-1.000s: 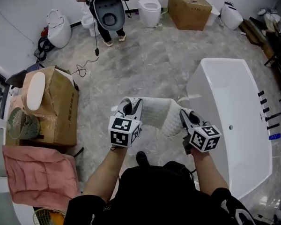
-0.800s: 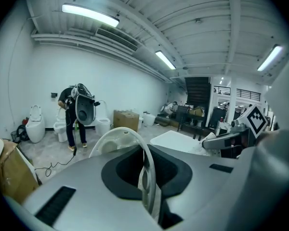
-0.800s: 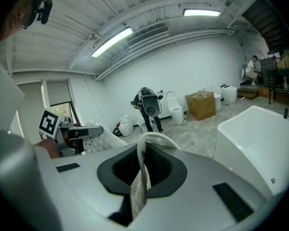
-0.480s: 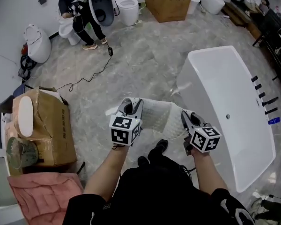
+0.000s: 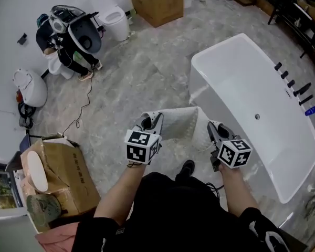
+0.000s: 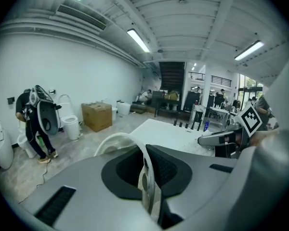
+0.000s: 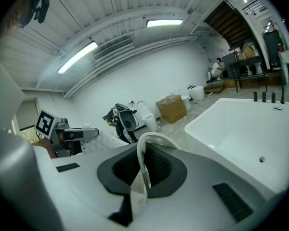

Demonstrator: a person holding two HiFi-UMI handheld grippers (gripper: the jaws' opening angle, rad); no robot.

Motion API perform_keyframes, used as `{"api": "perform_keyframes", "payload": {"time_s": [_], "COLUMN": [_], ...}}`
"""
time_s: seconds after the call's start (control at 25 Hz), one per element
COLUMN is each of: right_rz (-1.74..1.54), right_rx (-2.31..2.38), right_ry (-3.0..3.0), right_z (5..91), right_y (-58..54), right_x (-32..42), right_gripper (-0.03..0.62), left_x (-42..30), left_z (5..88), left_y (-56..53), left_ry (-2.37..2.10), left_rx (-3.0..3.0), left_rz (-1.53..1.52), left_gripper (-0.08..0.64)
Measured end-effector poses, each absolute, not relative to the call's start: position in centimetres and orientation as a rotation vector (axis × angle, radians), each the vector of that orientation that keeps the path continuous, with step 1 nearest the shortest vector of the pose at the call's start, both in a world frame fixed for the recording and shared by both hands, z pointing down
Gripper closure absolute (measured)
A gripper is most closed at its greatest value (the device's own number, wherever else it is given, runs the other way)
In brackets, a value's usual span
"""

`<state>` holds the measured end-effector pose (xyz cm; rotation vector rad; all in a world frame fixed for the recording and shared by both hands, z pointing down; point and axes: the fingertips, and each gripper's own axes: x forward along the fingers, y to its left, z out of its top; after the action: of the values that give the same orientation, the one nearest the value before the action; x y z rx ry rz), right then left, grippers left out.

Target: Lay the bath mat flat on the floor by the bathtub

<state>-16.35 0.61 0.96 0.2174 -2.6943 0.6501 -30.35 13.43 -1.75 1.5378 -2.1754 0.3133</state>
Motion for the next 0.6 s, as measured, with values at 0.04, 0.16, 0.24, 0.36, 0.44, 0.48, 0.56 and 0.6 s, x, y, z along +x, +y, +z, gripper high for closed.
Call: {"api": "perform_keyframes", "payload": {"time_s": [0.04,0.16,0.24,0.36,0.44,0.48,0.56,0.6], "right_rz": [0.666,0.708,0.724,0.762,0.785,0.79,0.805,0.817], "right_rx": [0.259,0.38,0.458,0.595,0.681,0.727,0.837,0.897], "right_ry": [-2.691,-2.686,-2.681,-2.648,-2.623,-2.61,-2.574,-2.555], "right_z": [1.2,1.5,1.7,2.4,2.9,3.1,3.6,3.8], "right_y": [-0.4,-3.1,-4.7,-6.0,-6.5,-6.8,-7.1,-7.2], "right_x": [-15.9,-13.8,-12.6,-11.0,-10.0,-9.4,-7.9,-7.1], "right_gripper": [0.571,0.571,0.571,0.571,0.571,0.571,0.571,0.571], "left_x": [-30.5,-30.2,-29.8,-28.9,-28.2,-27.8,-26.7,-26.2], "left_z": [-1.6,-1.1,-0.9,0.0,0.5,0.7,1.5,1.9], "left_y": [12.3,8.7,5.9,2.4,0.1,-1.1,-3.2,-4.1], "left_ry": [-2.155,-2.09,-2.036,-1.934,-1.864,-1.827,-1.741,-1.696], "left_rx": [1.559,1.628,1.693,1.798,1.873,1.914,1.994,2.028], "left_rz": [0.323,0.344,0.363,0.396,0.41,0.417,0.436,0.448], "left_gripper": [0.537,0.538,0.537,0.537,0.537,0.537,0.537,0.537]}}
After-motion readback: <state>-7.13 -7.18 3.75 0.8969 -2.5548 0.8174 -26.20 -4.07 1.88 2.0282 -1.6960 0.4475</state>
